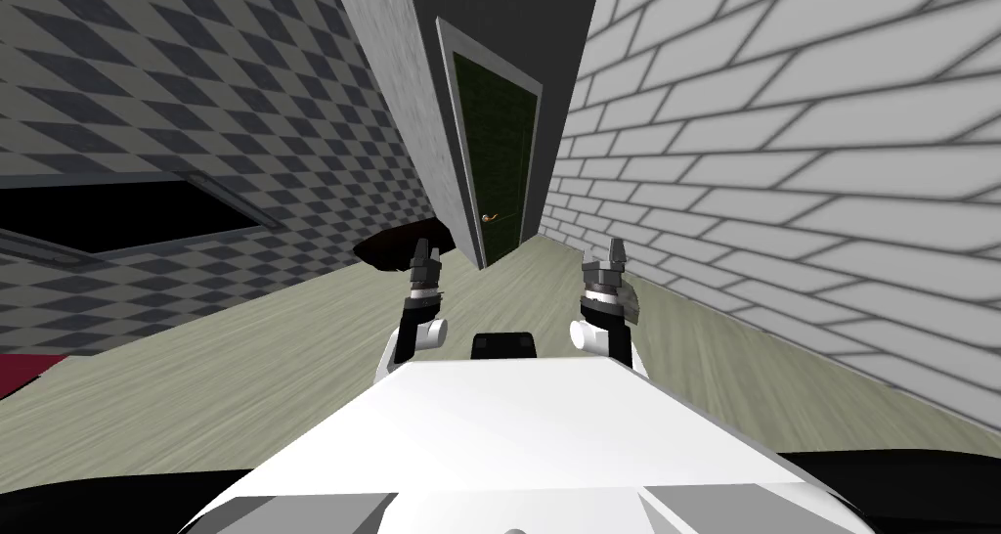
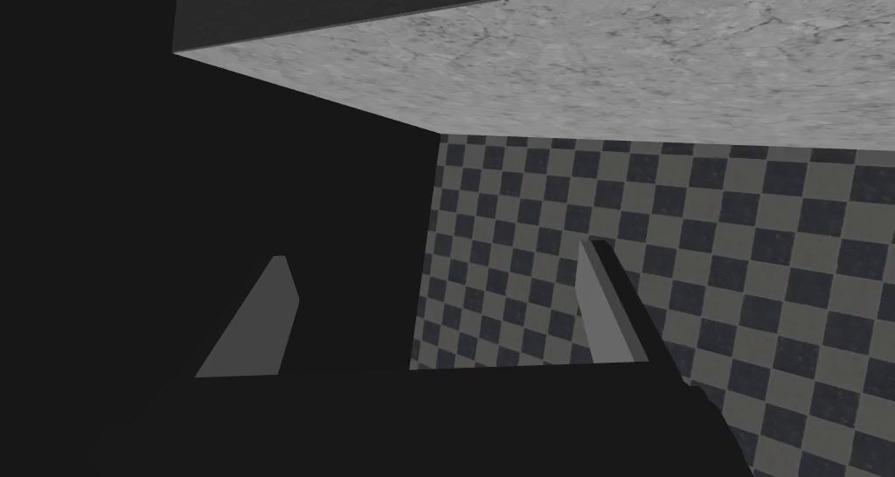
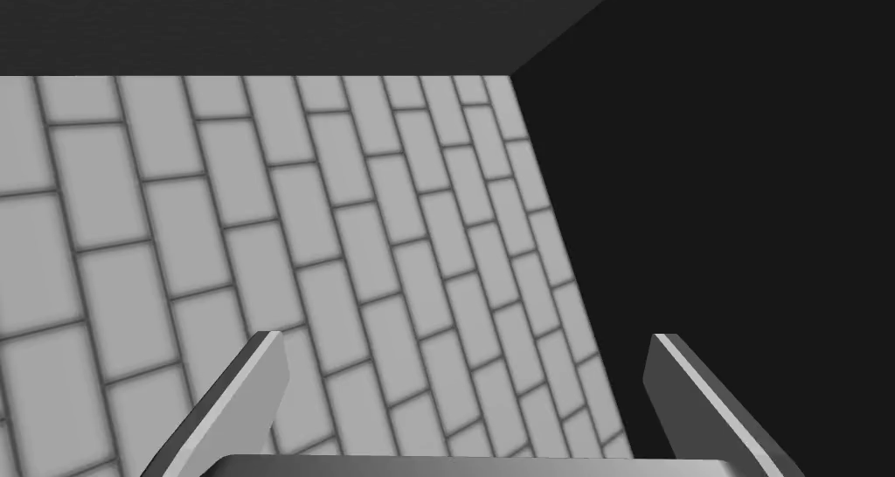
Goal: Pull the door open
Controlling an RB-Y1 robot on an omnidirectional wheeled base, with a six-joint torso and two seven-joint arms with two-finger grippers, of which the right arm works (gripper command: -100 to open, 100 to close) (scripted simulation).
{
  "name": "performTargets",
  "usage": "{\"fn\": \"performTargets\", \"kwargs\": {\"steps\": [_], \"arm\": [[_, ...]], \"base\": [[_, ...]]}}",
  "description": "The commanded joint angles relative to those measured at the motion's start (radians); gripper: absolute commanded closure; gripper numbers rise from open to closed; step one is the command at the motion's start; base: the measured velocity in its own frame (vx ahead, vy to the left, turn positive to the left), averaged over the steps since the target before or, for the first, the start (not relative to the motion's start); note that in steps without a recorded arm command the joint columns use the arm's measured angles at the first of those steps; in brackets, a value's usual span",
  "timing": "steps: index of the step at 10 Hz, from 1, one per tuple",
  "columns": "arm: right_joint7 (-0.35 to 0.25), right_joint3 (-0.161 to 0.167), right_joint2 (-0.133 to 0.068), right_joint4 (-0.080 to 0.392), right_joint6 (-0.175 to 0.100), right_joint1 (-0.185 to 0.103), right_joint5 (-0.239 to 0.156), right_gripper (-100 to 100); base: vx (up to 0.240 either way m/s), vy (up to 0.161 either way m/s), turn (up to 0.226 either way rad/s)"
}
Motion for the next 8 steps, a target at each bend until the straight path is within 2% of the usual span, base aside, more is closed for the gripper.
{"fn": "performTargets", "kwargs": {"steps": [1,6,8], "arm": [[-0.006,0.005,-0.016,0.029,-0.005,-0.012,-0.003,-100],[-0.025,0.024,-0.062,0.128,-0.021,-0.053,-0.013,-100],[-0.038,0.036,-0.089,0.191,-0.031,-0.079,-0.02,-100]], "base": [[0.082,-0.001,0.085],[0.158,0.0,0.1],[0.156,-0.015,0.139]]}}
